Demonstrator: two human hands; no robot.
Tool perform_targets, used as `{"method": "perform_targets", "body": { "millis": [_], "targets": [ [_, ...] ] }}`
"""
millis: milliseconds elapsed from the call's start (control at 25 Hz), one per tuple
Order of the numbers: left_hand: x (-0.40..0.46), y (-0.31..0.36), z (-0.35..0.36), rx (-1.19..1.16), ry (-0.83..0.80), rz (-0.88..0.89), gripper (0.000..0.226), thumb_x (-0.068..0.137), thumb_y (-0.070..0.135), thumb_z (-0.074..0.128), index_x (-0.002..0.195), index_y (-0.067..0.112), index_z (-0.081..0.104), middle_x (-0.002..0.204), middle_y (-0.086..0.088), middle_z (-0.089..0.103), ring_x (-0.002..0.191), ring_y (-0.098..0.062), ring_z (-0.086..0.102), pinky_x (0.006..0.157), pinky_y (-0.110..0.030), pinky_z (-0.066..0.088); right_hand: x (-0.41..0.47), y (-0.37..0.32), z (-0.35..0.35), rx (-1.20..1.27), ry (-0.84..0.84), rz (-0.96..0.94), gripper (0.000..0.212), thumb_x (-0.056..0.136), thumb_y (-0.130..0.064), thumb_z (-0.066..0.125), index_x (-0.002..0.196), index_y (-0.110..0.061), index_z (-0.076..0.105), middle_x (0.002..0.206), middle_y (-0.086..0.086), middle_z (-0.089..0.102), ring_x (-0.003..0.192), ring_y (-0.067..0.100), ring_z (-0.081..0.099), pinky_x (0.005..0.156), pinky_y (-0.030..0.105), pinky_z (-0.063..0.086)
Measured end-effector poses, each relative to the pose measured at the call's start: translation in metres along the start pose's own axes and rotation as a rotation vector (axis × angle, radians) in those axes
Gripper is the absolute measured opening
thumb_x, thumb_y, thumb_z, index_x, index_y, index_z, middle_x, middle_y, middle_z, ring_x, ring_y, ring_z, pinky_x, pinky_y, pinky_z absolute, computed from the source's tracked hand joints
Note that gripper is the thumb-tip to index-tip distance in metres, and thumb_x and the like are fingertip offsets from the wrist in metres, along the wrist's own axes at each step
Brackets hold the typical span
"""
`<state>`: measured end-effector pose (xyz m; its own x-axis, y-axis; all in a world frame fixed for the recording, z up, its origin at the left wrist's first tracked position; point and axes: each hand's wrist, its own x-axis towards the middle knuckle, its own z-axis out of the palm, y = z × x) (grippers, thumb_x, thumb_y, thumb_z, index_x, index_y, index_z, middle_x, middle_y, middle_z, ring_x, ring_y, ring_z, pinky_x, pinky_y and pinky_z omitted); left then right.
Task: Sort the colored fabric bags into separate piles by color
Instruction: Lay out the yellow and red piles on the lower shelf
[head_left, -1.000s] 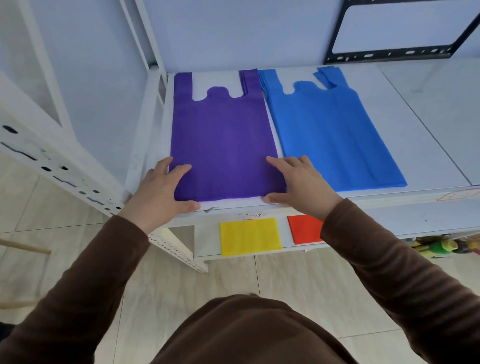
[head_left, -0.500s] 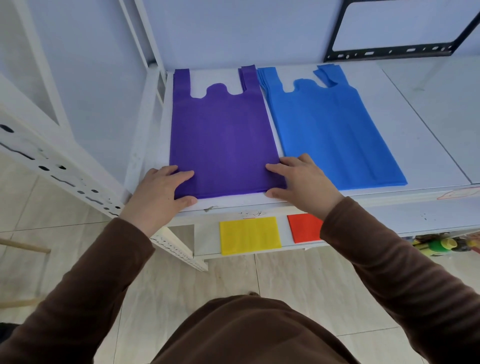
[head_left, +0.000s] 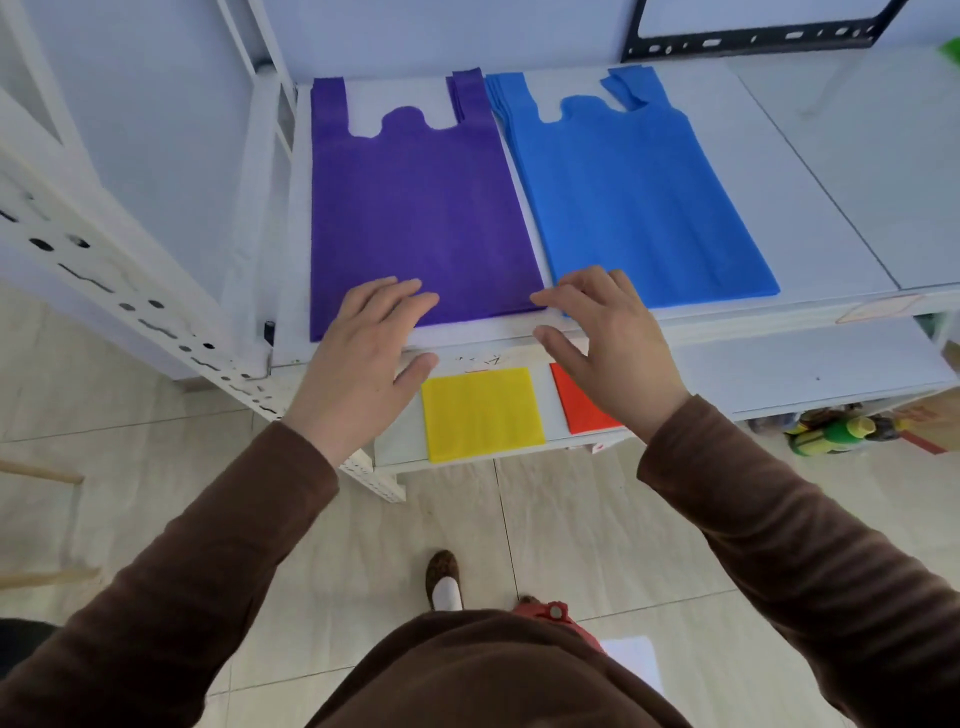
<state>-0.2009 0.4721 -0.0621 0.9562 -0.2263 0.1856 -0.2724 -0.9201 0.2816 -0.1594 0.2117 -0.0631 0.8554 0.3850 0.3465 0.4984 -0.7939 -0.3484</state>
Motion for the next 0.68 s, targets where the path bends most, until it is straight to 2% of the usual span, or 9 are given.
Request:
{"method": "perform_targets", "body": {
  "millis": [120, 240, 440, 680],
  "targets": [
    [-0.025, 0.029, 0.020, -0.027, 0.054, 0.053, 0.045, 0.093, 0.027, 0.056, 0.136, 0.017, 0.050, 0.139, 0.002, 0.049, 0.129, -0.021, 0.040, 0.110, -0.034, 0.035, -0.036, 0.017, 0.003, 0.011, -0.007, -0.044, 0.030, 0.096, -0.034, 0.053, 0.119, -0.019, 0.065, 0.107, 0.001, 0.058, 0.097, 0.018, 0.050, 0.083, 0.029, 0.043],
    [-0.051, 0.048, 0.053, -0.057, 0.040, 0.045, 0.042, 0.093, 0.024, 0.056, 0.134, 0.017, 0.052, 0.136, 0.003, 0.052, 0.124, -0.019, 0.043, 0.105, -0.031, 0.036, -0.071, 0.045, 0.013, 0.039, -0.050, -0.038, 0.027, 0.096, -0.032, 0.053, 0.117, -0.020, 0.065, 0.105, 0.000, 0.058, 0.097, 0.018, 0.048, 0.082, 0.027, 0.041],
    [-0.076, 0.030, 0.152, -0.120, -0.132, -0.071, 0.042, 0.091, 0.021, 0.058, 0.132, 0.019, 0.052, 0.135, 0.002, 0.053, 0.122, -0.021, 0.049, 0.102, -0.035, 0.041, -0.112, 0.102, 0.074, 0.075, -0.196, 0.028, 0.027, 0.092, -0.027, 0.056, 0.117, -0.020, 0.064, 0.109, 0.001, 0.059, 0.099, 0.020, 0.048, 0.080, 0.029, 0.040],
    [-0.053, -0.041, 0.282, -0.087, -0.350, -0.236, 0.048, 0.088, 0.024, 0.063, 0.134, 0.016, 0.050, 0.133, -0.006, 0.052, 0.119, -0.029, 0.048, 0.099, -0.041, 0.042, -0.122, 0.165, 0.205, 0.126, -0.393, 0.201, 0.037, 0.088, -0.021, 0.062, 0.125, -0.019, 0.059, 0.119, 0.005, 0.059, 0.108, 0.027, 0.057, 0.084, 0.039, 0.050]
  ]
}}
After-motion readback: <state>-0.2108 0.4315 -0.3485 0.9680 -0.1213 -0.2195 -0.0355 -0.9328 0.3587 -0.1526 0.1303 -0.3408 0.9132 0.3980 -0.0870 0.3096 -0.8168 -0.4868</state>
